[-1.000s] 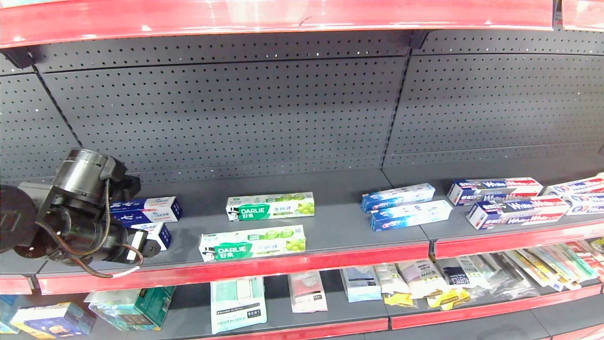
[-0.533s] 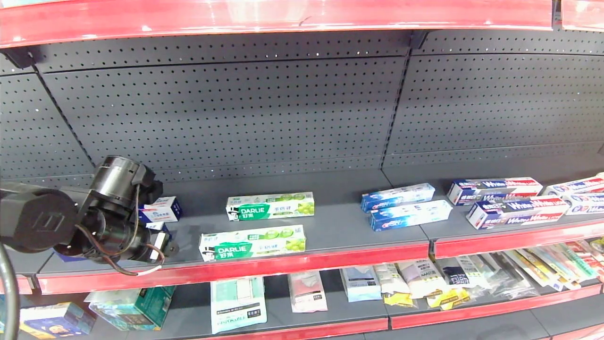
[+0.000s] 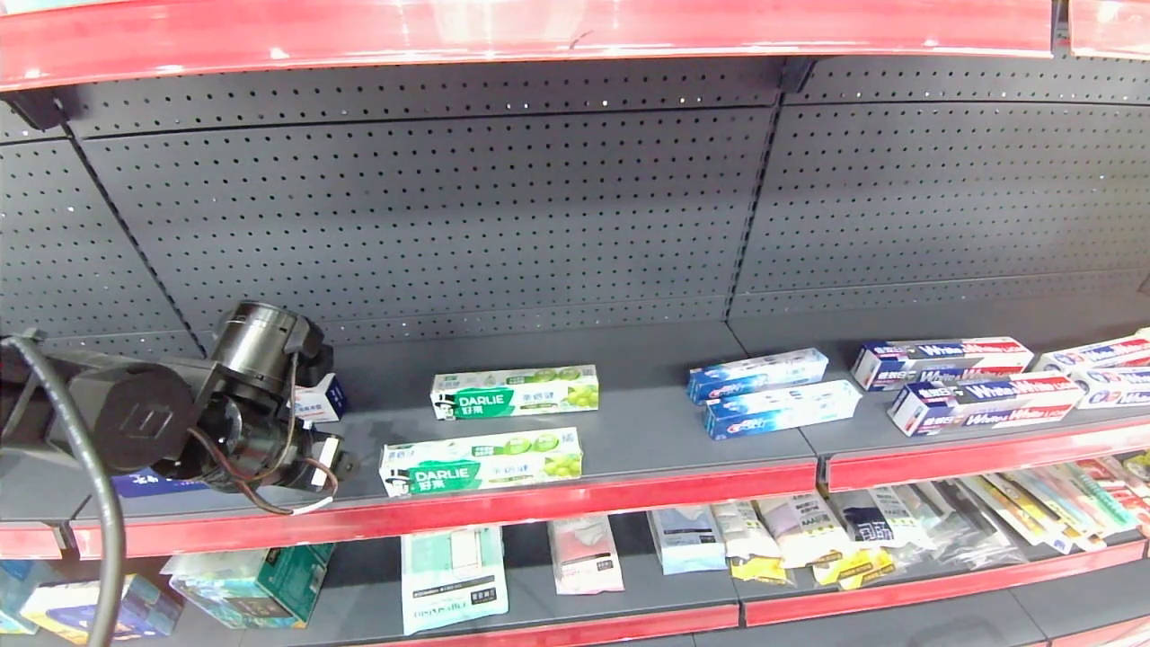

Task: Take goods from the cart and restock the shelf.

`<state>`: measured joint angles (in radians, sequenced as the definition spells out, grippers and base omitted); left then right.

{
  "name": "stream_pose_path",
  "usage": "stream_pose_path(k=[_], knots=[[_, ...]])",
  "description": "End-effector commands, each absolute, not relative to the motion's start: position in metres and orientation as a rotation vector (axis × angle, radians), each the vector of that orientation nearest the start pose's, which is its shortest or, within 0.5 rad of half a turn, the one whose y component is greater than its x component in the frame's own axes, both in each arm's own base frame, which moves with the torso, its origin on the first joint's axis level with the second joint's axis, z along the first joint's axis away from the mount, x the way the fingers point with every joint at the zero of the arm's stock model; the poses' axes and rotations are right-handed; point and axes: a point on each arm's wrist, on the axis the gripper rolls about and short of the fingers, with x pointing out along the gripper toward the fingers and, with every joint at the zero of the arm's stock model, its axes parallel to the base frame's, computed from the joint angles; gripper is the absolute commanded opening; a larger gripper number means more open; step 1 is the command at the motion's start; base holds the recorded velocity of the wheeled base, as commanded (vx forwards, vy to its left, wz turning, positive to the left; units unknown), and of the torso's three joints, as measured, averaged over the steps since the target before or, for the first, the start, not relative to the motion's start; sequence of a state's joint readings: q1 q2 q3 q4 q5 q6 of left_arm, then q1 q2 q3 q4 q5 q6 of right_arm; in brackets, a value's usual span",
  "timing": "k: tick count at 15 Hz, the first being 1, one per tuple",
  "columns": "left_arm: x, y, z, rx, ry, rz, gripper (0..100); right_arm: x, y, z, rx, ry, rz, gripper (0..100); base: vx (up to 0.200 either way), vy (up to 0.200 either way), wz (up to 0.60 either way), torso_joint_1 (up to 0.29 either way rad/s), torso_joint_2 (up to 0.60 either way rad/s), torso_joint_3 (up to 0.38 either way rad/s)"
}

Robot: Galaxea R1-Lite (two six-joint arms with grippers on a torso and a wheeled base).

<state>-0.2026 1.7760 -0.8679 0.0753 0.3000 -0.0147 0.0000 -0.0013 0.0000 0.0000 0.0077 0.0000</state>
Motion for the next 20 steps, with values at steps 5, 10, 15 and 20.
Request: stream_pose_path(k=[5, 10, 15, 20], knots=[[0.289, -0.054, 0.113, 0.234, 0.958, 0.095, 100, -0.023, 0.0, 0.075, 0.0, 0.0, 0.008, 100, 0.0, 0.0, 0.0, 0.0, 0.0, 0.0], [0.296, -0.059, 0.109, 0.237, 0.937, 0.085, 100, -0.023, 0.0, 0.075, 0.0, 0.0, 0.009, 100, 0.0, 0.0, 0.0, 0.0, 0.0, 0.0], [0.298, -0.067, 0.105, 0.254, 0.945, 0.066, 100, -0.023, 0.0, 0.075, 0.0, 0.0, 0.008, 100, 0.0, 0.0, 0.0, 0.0, 0.0, 0.0], [0.302, -0.071, 0.105, 0.255, 0.935, 0.06, 100, -0.023, 0.0, 0.075, 0.0, 0.0, 0.009, 100, 0.0, 0.0, 0.0, 0.0, 0.0, 0.0]])
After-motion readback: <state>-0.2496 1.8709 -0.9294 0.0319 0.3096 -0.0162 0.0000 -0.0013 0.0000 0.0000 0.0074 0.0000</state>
